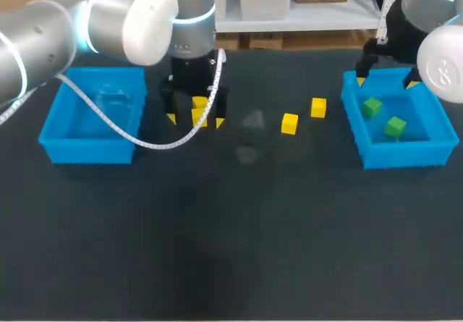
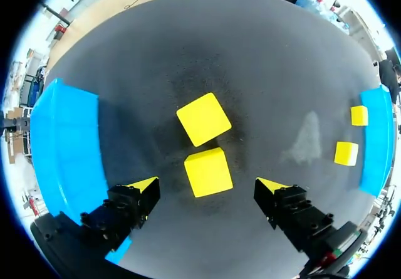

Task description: Put the green cubes in the right bin and the yellow cubes in the left bin.

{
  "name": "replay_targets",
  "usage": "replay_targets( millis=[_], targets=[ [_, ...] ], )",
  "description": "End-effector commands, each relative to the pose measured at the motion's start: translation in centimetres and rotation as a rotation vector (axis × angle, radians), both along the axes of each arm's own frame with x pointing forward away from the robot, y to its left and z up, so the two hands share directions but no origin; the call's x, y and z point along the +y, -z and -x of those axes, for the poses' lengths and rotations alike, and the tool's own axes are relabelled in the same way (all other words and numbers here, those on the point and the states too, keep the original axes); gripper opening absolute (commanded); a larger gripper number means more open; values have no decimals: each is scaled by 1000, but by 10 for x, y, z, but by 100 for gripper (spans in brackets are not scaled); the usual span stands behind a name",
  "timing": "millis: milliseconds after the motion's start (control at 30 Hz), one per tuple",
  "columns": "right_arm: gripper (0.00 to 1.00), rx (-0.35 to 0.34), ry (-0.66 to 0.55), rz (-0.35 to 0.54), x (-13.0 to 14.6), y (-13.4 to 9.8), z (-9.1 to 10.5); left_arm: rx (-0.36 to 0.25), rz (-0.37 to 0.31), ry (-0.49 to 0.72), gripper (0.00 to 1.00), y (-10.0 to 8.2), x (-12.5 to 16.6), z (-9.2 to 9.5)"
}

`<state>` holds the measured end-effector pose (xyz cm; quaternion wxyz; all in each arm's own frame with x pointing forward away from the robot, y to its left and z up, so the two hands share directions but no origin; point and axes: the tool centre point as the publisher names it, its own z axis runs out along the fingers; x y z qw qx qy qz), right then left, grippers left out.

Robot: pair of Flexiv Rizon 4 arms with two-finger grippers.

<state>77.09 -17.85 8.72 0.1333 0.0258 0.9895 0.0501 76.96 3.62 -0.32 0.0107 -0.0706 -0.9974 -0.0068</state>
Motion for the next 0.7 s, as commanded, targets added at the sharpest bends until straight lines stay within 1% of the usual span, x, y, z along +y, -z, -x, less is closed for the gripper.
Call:
replay_targets(
  millis=[33,67,133,167,200,233,300,433,533,600,633,700],
  targets=[
    [100,-8,3,2,0,0,3,17,-12,0,100,6,-5,-7],
    [100,-8,3,2,0,0,3,20,-17,-2,98,7,-4,-8],
    [100,-8,3,2,0,0,3,23,-22,-1,59,9,-4,-9],
    [100,-8,3,2,0,0,3,27,-25,-4,47,9,-4,-9],
    [100,-8,3,2,0,0,3,28,-29,-4,41,10,-4,-9],
    [100,-8,3,2,0,0,3,29,-36,-4,32,11,-3,-8],
    [100,-8,3,2,0,0,3,31,-38,-9,1,13,-2,-8],
    [100,-8,3,2,0,0,3,29,-39,-18,0,14,2,-5],
    [100,-8,3,2,0,0,3,9,-25,-32,0,12,7,-3],
    [100,-8,3,2,0,0,3,-16,-15,-25,0,6,10,0],
    [100,-8,3,2,0,0,3,-39,-21,-9,0,1,12,2],
    [100,-8,3,2,0,0,3,-112,-54,51,0,-14,17,6]
  ],
)
